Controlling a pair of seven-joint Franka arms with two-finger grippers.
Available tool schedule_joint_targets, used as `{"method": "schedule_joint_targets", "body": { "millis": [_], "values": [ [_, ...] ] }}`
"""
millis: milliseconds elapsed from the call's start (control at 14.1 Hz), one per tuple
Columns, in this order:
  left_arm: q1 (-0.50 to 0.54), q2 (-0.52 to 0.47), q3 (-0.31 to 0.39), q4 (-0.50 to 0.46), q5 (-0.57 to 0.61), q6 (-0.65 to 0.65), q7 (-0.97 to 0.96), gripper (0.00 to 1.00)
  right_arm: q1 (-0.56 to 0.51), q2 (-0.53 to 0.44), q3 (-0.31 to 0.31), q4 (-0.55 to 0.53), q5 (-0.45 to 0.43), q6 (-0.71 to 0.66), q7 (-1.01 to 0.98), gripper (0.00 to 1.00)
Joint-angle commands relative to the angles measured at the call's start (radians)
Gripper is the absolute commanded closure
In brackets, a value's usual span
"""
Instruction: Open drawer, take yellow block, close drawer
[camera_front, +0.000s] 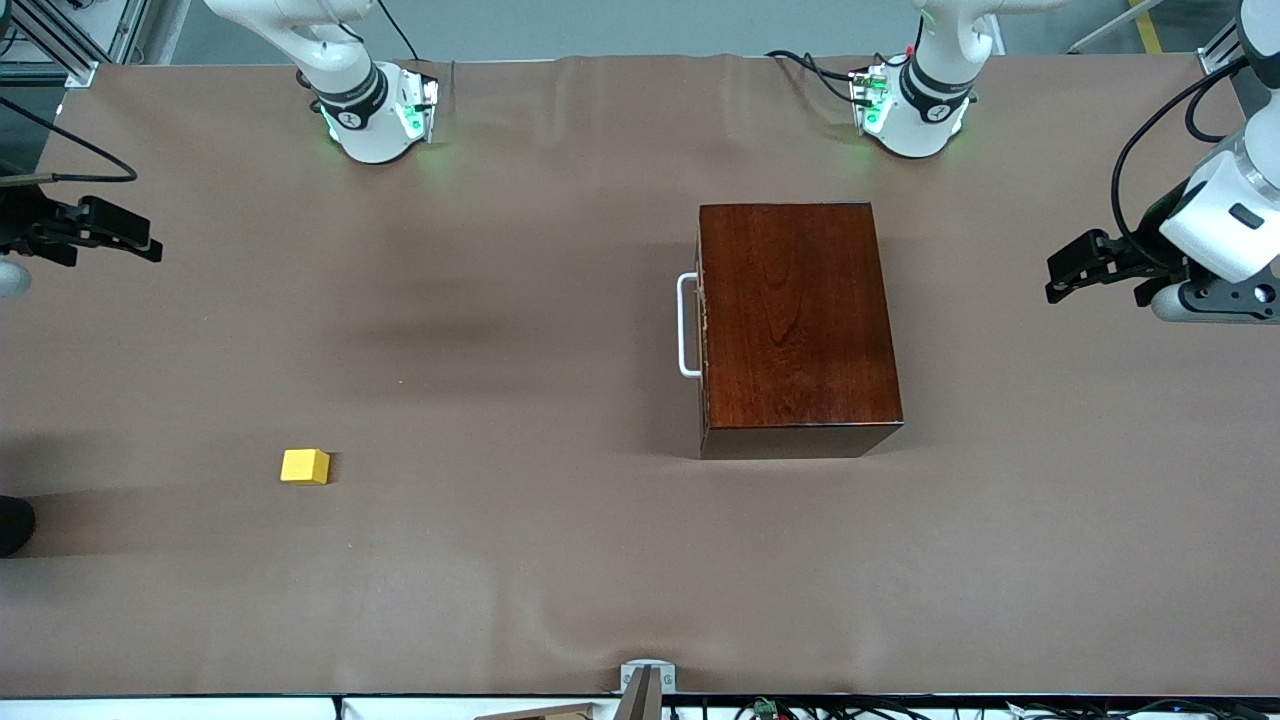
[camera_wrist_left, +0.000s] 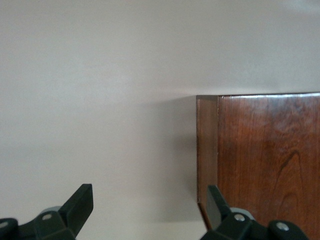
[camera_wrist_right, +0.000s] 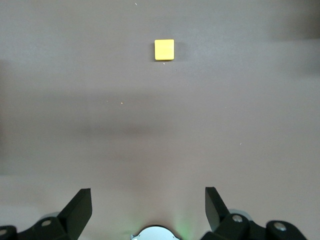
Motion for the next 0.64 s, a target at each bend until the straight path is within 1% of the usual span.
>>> {"method": "schedule_joint_targets", "body": {
  "millis": [0, 568],
  "values": [
    [0.0, -0.013, -0.004, -0.001, -0.02, 0.004, -0.05, 0.0, -0.032, -0.009, 0.016, -0.005, -0.004, -0.008, 0.007, 0.0],
    [0.004, -0.013, -0.006, -0.003, -0.018, 0.001, -0.029, 0.0, -0.032, -0.009, 0.016, -0.004, -0.004, -0.007, 0.006, 0.0]
  ]
}}
